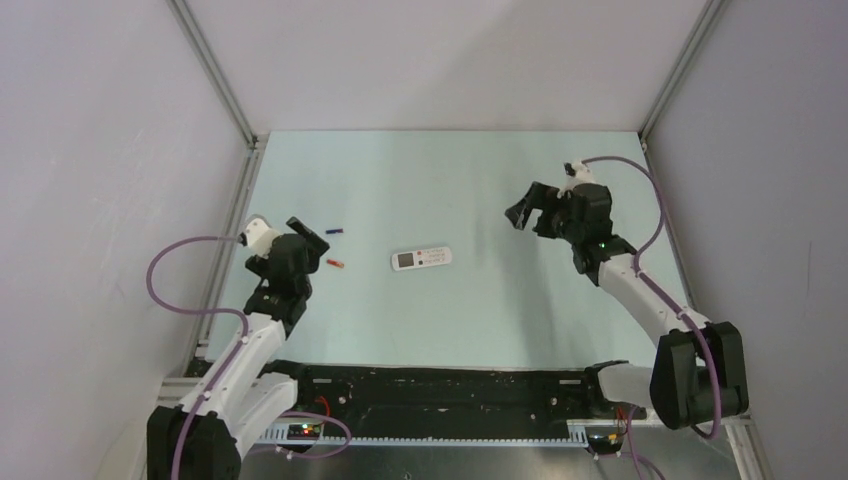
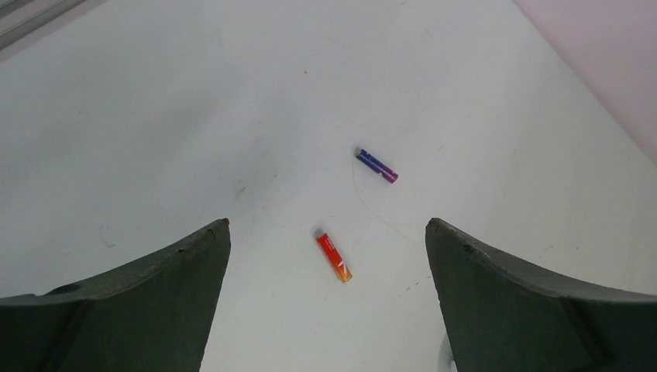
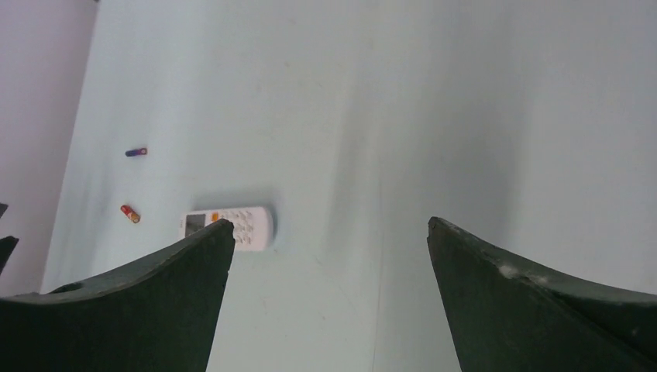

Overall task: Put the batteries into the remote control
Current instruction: Pick up the remote control from the center of the board.

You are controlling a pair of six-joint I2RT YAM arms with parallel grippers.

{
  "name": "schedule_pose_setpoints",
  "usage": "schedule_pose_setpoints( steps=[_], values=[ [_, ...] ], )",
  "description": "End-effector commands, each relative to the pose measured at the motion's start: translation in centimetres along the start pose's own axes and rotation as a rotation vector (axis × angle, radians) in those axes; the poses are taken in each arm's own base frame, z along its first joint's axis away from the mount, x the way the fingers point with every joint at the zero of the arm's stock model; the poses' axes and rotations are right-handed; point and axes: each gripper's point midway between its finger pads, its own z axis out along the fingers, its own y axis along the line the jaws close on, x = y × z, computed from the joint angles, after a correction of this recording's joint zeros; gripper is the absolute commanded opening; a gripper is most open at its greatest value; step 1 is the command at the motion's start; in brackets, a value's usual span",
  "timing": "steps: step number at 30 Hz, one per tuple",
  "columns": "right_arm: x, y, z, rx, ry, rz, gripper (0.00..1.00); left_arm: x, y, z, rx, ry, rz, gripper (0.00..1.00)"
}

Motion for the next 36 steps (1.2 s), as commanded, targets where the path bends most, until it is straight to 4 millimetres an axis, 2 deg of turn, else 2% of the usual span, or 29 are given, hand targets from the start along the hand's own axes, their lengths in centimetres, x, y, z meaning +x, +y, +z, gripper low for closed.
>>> schedule_pose_setpoints(
  steps=[1,2,3,4,5,6,7,8,9,10,11,12,13,14,15,16,17,18,19,20,22,23,26,33,36],
  values=[
    [-2.5,1.4,0.9,-0.054,-0.047,-0.174,0.99,0.2,0.1,0.0,0.0,0.01,0.03,1.0],
    [-1.8,1.7,1.7,-0.103,-0.017,-0.176,0.97,0.2,0.1,0.0,0.004,0.01,0.028,1.0],
    [-2.0,3.8,2.0,-0.215,-0.018,-0.21,0.96,0.5,0.1,0.0,0.011,0.018,0.029,1.0],
    [-0.9,4.7,3.0,-0.254,0.013,-0.232,0.96,0.5,-0.1,0.0,0.021,0.017,0.028,1.0],
    [-1.4,5.7,3.5,-0.278,0.005,-0.29,0.96,0.8,-0.1,0.0,0.031,0.024,0.03,1.0],
    [0.7,6.8,4.7,-0.292,0.062,-0.329,0.96,0.9,-0.2,0.0,0.038,0.024,0.03,1.0],
    [0.5,7.2,6.1,-0.276,0.061,-0.4,0.96,0.9,-0.4,0.0,0.051,0.026,0.028,1.0],
    [2.4,8.5,6.6,-0.293,0.115,-0.442,0.95,1.1,-0.4,-0.1,0.056,0.03,0.034,1.0],
    [2.5,9.2,8.1,-0.289,0.127,-0.489,0.96,1.2,-0.6,-0.1,0.068,0.031,0.033,1.0],
    [2.6,11.3,8.5,-0.313,0.141,-0.525,0.95,1.3,-0.5,0.0,0.068,0.033,0.041,1.0],
    [4.0,11.2,9.8,-0.306,0.187,-0.53,0.94,1.3,-0.6,-0.1,0.076,0.035,0.04,1.0],
    [4.2,12.5,10.1,-0.316,0.205,-0.54,0.92,1.4,-0.6,-0.1,0.078,0.036,0.046,1.0],
    [5.5,12.3,11.0,-0.309,0.239,-0.539,0.92,1.4,-0.7,-0.1,0.086,0.037,0.046,1.0],
    [5.6,13.7,11.3,-0.326,0.234,-0.536,0.9,1.6,-0.7,-0.1,0.088,0.039,0.052,1.0],
    [6.5,13.6,12.1,-0.322,0.254,-0.528,0.89,1.5,-0.8,-0.1,0.098,0.037,0.051,1.0],
    [6.6,14.7,12.5,-0.337,0.25,-0.513,0.88,1.7,-0.8,-0.1,0.1,0.04,0.059,1.0],
    [7.6,14.7,13.2,-0.333,0.274,-0.503,0.87,1.8,-0.8,-0.1,0.106,0.045,0.068,0.99],
    [7.4,15.2,13.6,-0.327,0.276,-0.476,0.86,2.0,-1.0,-0.1,0.119,0.046,0.07,0.99],
    [8.4,14.9,14.4,-0.313,0.305,-0.463,0.85,1.8,-1.2,-0.1,0.13,0.04,0.075,0.99],
    [8.2,15.4,14.8,-0.307,0.314,-0.438,0.82,2.1,-1.2,0.0,0.138,0.047,0.081,0.99],
    [10.1,14.7,16.1,-0.273,0.382,-0.402,0.77,2.5,-1.2,0.0,0.153,0.05,0.101,0.99],
    [10.8,14.4,16.1,-0.258,0.413,-0.393,0.75,2.5,-1.2,0.1,0.156,0.048,0.111,0.99],
    [12.0,13.8,17.0,-0.21,0.455,-0.366,0.71,2.9,-1.0,0.1,0.16,0.055,0.118,0.98],
    [15.2,12.4,16.3,-0.132,0.562,-0.347,0.68,3.3,-1.1,0.0,0.179,0.066,0.12,0.98],
    [16.1,12.6,15.5,-0.138,0.591,-0.344,0.7,3.4,-1.0,0.1,0.174,0.066,0.127,0.97]
  ],
)
